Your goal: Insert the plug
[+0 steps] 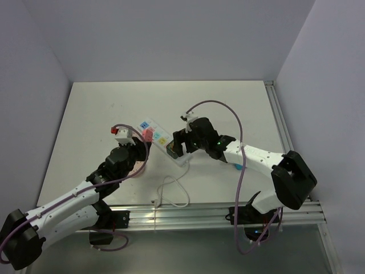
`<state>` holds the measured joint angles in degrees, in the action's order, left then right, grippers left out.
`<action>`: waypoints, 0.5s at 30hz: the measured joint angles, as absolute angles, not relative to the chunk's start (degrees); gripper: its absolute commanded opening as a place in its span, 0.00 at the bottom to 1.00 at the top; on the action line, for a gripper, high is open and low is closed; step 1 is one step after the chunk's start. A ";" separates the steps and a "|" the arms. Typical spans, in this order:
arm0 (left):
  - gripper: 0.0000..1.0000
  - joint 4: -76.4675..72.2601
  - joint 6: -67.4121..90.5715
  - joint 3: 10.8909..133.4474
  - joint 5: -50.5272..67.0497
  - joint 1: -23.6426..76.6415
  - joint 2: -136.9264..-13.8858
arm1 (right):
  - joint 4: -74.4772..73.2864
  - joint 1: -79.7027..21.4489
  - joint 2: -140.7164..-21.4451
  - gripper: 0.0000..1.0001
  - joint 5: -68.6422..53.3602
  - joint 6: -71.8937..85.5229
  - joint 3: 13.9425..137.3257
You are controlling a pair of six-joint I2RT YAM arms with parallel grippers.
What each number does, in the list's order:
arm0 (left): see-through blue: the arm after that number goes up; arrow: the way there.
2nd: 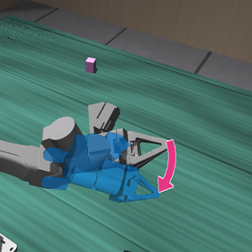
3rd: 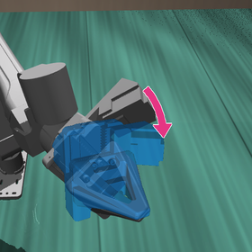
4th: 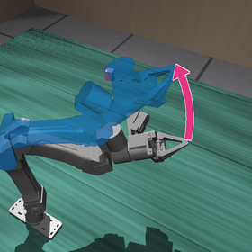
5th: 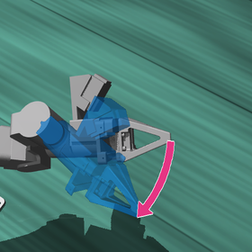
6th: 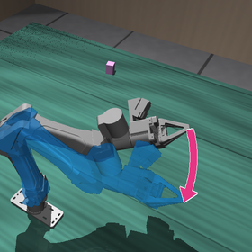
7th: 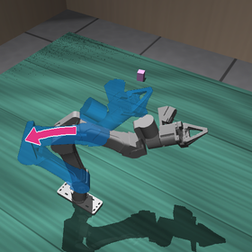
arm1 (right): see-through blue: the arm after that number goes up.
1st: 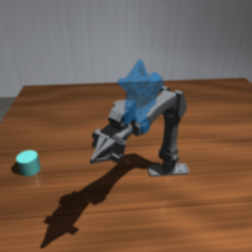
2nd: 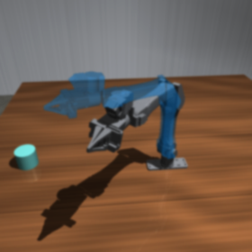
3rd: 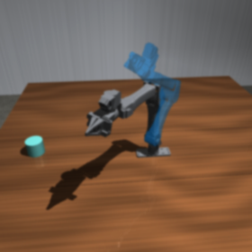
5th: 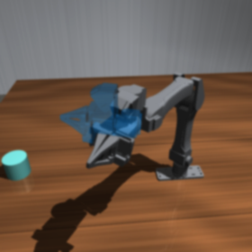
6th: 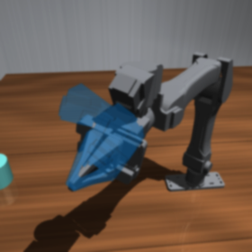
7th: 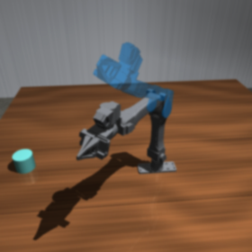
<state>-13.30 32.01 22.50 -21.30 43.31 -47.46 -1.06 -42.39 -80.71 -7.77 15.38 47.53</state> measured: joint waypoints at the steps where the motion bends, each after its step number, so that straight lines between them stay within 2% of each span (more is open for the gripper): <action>1: 0.00 -12.71 32.27 22.50 -21.32 43.24 -46.89 | -1.43 -42.57 -81.80 0.92 -6.92 14.81 48.84; 15: 0.00 -4.91 36.07 22.50 -22.57 40.84 -39.13 | -4.67 -46.72 -91.35 0.87 -3.40 9.50 56.27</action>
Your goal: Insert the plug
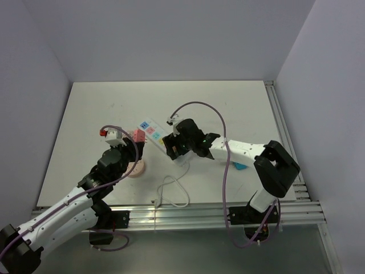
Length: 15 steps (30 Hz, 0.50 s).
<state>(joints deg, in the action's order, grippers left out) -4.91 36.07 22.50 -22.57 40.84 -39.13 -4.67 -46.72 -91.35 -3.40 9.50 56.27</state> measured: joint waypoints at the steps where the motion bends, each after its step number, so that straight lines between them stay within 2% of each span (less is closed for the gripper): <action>1: 0.00 -4.71 36.32 22.50 -22.57 40.60 -38.65 | -5.06 -46.83 -92.07 0.83 -3.22 9.43 56.73; 6: 0.00 -3.36 37.15 22.50 -22.52 39.51 -38.09 | -7.62 -47.29 -94.98 0.71 -0.67 9.06 59.27; 12: 0.00 -1.80 37.36 22.50 -22.31 38.48 -38.06 | -9.85 -48.84 -96.42 0.48 3.81 9.61 61.60; 15: 0.00 -1.87 37.54 22.50 -22.11 38.09 -38.06 | -12.08 -49.76 -97.10 0.47 8.69 12.60 63.07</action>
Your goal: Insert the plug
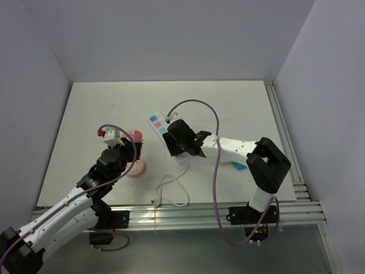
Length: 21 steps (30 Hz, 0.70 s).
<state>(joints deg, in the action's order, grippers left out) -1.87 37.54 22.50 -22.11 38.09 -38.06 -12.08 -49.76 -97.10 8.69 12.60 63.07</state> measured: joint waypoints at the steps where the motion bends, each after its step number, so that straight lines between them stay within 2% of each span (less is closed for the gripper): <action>1: 0.00 -1.89 37.69 22.48 -21.96 37.95 -38.09 | -13.39 -49.95 -97.34 0.47 11.25 14.39 63.72; 5: 0.00 -2.83 38.48 21.74 -21.04 37.56 -38.39 | -17.23 -49.60 -97.58 0.47 18.06 22.39 64.64; 8: 0.00 -3.25 39.05 21.41 -20.73 37.52 -39.86 | -18.26 -49.34 -97.51 0.48 18.83 28.08 64.64; 15: 0.00 -9.54 42.81 16.47 -19.27 37.52 -42.22 | -20.38 -49.12 -97.58 0.67 17.30 39.18 65.36; 17: 0.00 -11.51 44.51 14.76 -19.27 37.50 -42.94 | -20.32 -49.08 -97.27 0.79 16.71 41.71 65.32; 21: 0.00 -16.91 47.77 11.25 -19.14 37.43 -43.42 | -20.21 -48.95 -96.47 0.82 12.99 45.23 64.53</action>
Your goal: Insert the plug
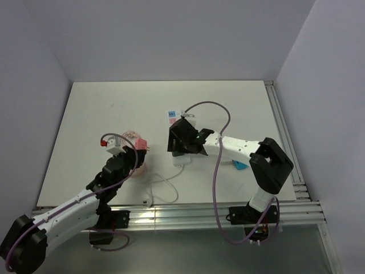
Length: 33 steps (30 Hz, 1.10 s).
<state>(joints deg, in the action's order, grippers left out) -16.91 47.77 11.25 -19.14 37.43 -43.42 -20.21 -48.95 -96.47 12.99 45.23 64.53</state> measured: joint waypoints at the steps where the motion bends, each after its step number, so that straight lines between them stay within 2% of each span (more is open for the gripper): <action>1: 0.00 -19.42 48.25 9.82 -19.00 37.41 -43.40 | -20.29 -48.93 -96.27 0.82 12.36 45.56 64.49; 5: 0.00 -28.75 49.06 4.16 -18.46 37.41 -43.88 | -20.38 -48.38 -95.42 0.82 10.09 45.67 64.51; 11: 0.00 -36.03 48.80 2.63 -16.99 37.32 -45.34 | -20.47 -47.31 -94.26 0.82 8.19 44.51 64.55; 18: 0.00 -37.50 46.50 2.63 -12.60 37.17 -43.00 | -20.67 -45.89 -92.88 0.81 7.29 39.70 64.62; 23: 0.00 -35.83 43.35 2.70 -7.05 36.73 -35.75 | -19.86 -44.12 -88.55 0.73 3.88 31.77 64.49; 28: 0.00 -34.04 40.77 3.68 -0.30 36.34 -28.36 | -13.08 -42.33 -78.02 0.70 -7.49 23.29 63.07; 33: 0.00 -34.33 39.66 4.43 7.64 36.27 -25.10 | -3.99 -40.45 -71.11 0.70 -25.61 18.09 59.33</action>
<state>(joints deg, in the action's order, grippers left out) -34.33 39.66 4.43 7.64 36.27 -25.10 -3.99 -40.45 -71.11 -25.61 18.09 59.33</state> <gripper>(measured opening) 0.246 0.698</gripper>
